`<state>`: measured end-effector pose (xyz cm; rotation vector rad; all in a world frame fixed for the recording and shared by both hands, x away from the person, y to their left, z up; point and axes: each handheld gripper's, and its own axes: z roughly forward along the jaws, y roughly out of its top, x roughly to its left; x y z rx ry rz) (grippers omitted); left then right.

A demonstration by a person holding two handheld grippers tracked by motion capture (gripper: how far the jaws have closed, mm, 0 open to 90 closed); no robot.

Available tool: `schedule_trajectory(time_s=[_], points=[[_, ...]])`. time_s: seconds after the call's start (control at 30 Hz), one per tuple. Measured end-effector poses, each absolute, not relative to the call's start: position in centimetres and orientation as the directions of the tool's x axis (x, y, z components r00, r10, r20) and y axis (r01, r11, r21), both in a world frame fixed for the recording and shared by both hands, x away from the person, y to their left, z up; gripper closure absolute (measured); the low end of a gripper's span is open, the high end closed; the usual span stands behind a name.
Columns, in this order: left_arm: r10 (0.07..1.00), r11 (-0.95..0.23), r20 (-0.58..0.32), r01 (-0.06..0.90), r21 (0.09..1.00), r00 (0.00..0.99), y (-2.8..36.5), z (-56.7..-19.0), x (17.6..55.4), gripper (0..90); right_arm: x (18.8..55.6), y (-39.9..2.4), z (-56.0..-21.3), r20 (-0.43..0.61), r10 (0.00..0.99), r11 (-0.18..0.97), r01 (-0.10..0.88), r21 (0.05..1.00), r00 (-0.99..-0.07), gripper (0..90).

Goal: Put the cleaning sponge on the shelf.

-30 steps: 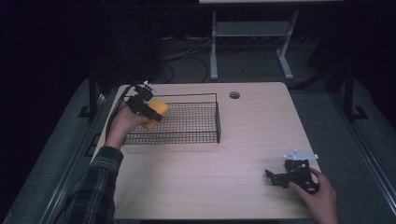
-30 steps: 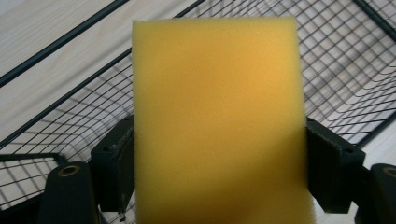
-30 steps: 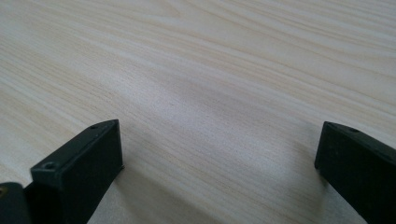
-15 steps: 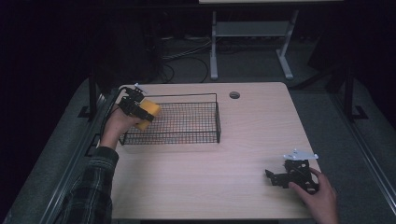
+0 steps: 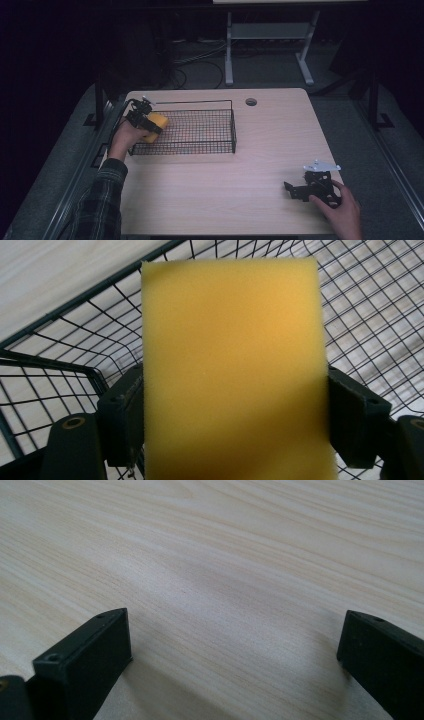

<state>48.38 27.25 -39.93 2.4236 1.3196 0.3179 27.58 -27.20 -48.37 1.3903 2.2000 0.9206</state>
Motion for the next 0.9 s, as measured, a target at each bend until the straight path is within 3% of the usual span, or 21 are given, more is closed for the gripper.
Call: schedule_trajectory(time_s=[0.9], points=[[0.846, -0.498, 0.009, 0.784, 0.372, 0.533, 27.4, -41.3, 48.7, 17.9, 27.6, -27.2, -48.4, 0.027, 0.898, 0.296, 0.650, 0.700, -0.439, 0.1]])
